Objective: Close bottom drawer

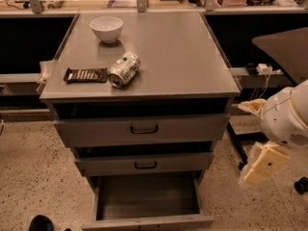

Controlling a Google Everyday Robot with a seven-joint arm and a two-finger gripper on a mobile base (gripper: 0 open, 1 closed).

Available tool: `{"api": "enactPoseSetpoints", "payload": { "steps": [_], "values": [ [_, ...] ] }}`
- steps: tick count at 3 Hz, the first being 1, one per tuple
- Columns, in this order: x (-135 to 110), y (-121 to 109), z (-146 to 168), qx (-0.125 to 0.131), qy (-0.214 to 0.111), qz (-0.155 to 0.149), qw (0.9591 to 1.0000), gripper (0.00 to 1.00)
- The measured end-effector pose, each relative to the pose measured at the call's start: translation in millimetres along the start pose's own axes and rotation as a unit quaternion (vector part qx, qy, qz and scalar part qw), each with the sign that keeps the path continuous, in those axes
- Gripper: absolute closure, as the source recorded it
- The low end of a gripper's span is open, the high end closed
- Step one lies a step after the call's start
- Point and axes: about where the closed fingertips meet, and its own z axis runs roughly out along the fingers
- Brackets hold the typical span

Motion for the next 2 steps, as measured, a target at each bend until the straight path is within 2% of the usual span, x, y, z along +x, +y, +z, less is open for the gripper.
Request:
{"api": "enactPoseSetpoints", "payload": {
  "steps": [1, 2],
  "values": [
    [7, 1, 64, -0.023, -0.032, -0.008, 0.9992, 0.00],
    [14, 35, 140, -0.042, -0.080, -0.031, 0.9954, 0.00]
  ]
}}
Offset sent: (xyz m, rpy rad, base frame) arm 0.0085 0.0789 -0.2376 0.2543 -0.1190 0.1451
